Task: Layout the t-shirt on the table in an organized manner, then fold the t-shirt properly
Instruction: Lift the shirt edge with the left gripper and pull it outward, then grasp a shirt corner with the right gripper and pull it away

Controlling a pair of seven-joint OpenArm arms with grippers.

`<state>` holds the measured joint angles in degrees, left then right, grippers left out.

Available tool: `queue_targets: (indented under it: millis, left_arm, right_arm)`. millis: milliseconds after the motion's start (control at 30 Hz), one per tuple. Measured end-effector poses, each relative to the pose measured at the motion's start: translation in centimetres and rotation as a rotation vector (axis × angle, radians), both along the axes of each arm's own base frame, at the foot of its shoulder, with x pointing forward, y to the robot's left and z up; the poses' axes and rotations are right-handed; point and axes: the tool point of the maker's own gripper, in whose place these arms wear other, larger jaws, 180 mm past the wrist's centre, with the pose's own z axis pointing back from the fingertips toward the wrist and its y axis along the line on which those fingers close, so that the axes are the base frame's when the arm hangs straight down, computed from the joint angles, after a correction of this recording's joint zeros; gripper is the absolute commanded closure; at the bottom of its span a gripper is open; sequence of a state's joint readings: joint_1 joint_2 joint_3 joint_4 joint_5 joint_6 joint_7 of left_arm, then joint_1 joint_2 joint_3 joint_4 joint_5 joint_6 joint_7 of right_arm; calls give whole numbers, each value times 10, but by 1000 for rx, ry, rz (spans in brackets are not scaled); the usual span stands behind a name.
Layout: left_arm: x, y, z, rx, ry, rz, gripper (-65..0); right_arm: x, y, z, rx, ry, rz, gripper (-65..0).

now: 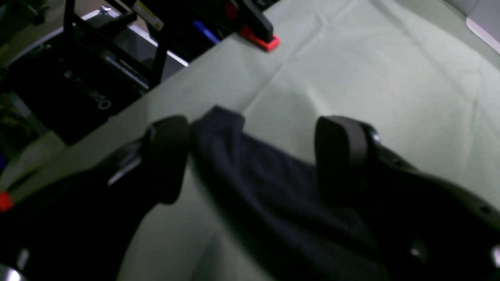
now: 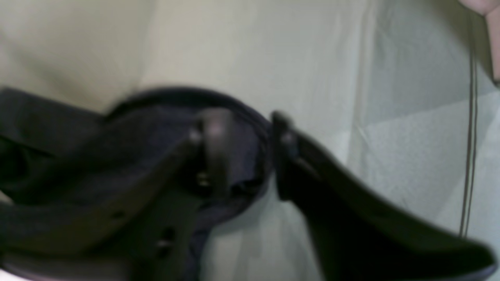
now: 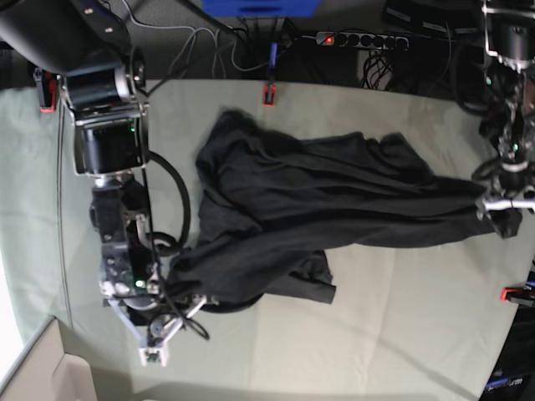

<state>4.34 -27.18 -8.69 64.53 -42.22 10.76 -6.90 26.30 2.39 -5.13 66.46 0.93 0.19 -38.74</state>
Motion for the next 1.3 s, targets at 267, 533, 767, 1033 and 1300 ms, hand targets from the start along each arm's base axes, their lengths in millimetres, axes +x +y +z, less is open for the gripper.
queue_targets:
  millis: [267,533,767,1033,1300]
  left_arm:
    - [-17,-4,-12,-5,35,-6,-486]
    - [-20,-5,-14,-8,43,-6,-486]
    - [-21,-5,-15,-7,47,-5,-486]
    - [-26,-5,-19,-9,60,-6,-486]
    - [-26,-5,-19,-11,59,-3,-486]
  right_arm:
    - [-10,-9,-64,-2,100,-21,-413]
    - [-16,-25,-93,-22,114,-35,-325]
    - [-14,-27,-92,-25,104,-37,0]
    - [-17,-82,-87,1,98,-172,0]
    - [-16,-162,-49,21,16,-356,0]
